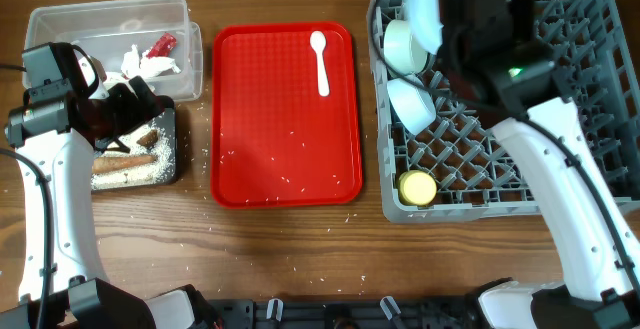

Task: Sort waste into correct bins and load items into the dishwasher rack
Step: 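Stand the light-blue plate upright in the dish rack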

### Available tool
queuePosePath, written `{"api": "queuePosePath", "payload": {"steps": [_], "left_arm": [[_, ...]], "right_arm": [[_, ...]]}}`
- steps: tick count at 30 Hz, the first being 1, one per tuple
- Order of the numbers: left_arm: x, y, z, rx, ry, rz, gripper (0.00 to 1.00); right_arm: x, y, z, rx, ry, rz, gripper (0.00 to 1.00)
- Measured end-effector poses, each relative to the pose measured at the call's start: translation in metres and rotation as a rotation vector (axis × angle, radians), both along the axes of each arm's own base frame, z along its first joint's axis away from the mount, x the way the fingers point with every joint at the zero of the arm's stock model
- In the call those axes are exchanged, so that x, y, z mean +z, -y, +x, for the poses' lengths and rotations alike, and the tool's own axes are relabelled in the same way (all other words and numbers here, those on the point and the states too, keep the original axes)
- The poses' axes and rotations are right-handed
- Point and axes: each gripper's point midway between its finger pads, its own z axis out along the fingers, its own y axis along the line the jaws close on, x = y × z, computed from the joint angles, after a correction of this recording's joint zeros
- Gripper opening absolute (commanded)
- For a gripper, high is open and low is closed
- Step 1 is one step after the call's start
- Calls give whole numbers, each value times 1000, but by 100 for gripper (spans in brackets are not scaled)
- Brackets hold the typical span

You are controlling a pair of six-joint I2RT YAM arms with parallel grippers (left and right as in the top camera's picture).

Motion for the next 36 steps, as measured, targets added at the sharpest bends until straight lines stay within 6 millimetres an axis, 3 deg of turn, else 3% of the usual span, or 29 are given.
{"api": "queuePosePath", "payload": {"steps": [2, 4, 13, 14, 15, 16, 17, 23, 27, 29, 31, 33, 34, 36], "left_arm": [[0, 0, 0, 0, 0, 0, 100], [0, 0, 0, 0, 0, 0, 100], [0, 0, 0, 0, 0, 0, 100], [0, 0, 0, 0, 0, 0, 100], [0, 0, 0, 0, 0, 0, 100], [0, 0, 0, 0, 0, 0, 100], [0, 0, 0, 0, 1, 0, 100], [0, 0, 0, 0, 0, 0, 100], [0, 0, 0, 0, 0, 0, 100], [0, 0, 0, 0, 0, 0, 100], [0, 0, 0, 0, 0, 0, 100], [0, 0, 0, 0, 0, 0, 100], [0, 0, 0, 0, 0, 0, 100], [0, 0, 0, 0, 0, 0, 100]], "right_arm": [[-14, 34, 2, -60, -77, -84, 4], [-36, 53, 7, -51, -209, -177, 4], [-119, 40, 71, 84, -445, -367, 4], [-129, 41, 75, 87, -465, -375, 21], [-132, 41, 76, 90, -473, -378, 53], [-134, 39, 78, 105, -476, -374, 93], [-137, 34, 80, 133, -471, -351, 100], [-135, 18, 78, 172, -374, -168, 100], [-40, -28, 51, 347, -28, 247, 100], [-17, -56, 40, 465, 49, 441, 100], [-22, -103, 41, 617, 30, 707, 100], [-39, -134, 38, 668, -36, 774, 100], [-61, -170, 31, 709, -126, 793, 100], [-92, -217, 21, 754, -242, 785, 100]]}}
